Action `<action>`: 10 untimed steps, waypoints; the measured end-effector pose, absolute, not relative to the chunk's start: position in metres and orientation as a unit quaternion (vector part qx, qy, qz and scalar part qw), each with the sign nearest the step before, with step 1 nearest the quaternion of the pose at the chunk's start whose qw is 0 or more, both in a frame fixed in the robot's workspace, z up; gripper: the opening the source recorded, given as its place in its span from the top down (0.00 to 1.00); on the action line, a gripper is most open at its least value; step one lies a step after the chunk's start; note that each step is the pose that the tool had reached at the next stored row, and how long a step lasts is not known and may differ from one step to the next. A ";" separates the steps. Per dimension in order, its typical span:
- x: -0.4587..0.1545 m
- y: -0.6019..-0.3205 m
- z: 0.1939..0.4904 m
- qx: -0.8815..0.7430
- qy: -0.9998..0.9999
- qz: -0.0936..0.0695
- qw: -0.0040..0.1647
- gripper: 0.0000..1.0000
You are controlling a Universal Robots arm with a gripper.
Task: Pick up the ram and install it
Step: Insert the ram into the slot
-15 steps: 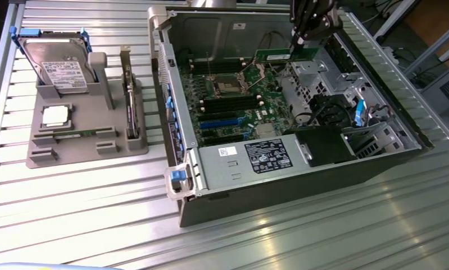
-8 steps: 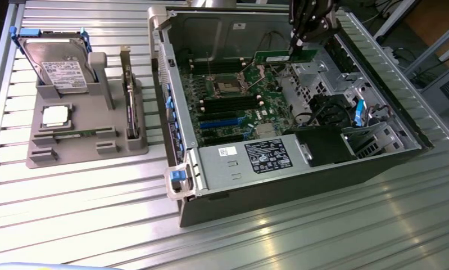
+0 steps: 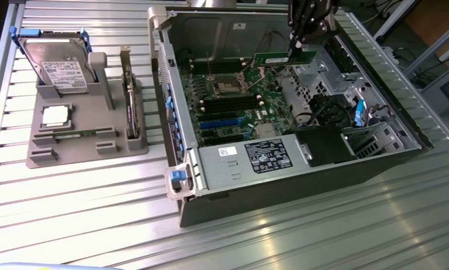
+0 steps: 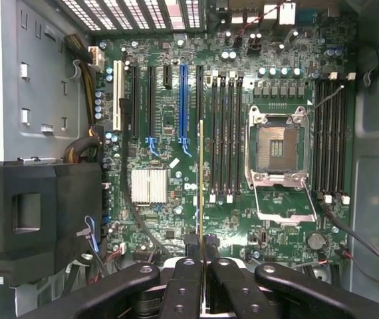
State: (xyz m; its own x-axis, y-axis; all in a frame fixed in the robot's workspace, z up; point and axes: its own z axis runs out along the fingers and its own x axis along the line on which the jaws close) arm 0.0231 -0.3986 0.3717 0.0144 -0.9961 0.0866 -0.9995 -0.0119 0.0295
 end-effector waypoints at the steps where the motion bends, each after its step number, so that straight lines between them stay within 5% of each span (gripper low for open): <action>1: 0.023 -0.399 0.371 0.711 -0.702 0.021 0.041 0.88; 10: 0.023 -0.399 0.367 0.711 -0.702 0.020 0.041 0.88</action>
State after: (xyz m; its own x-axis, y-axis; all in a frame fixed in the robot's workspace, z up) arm 0.0229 -0.3986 0.3673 0.0145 -0.9961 0.0865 -0.9995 -0.0120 0.0295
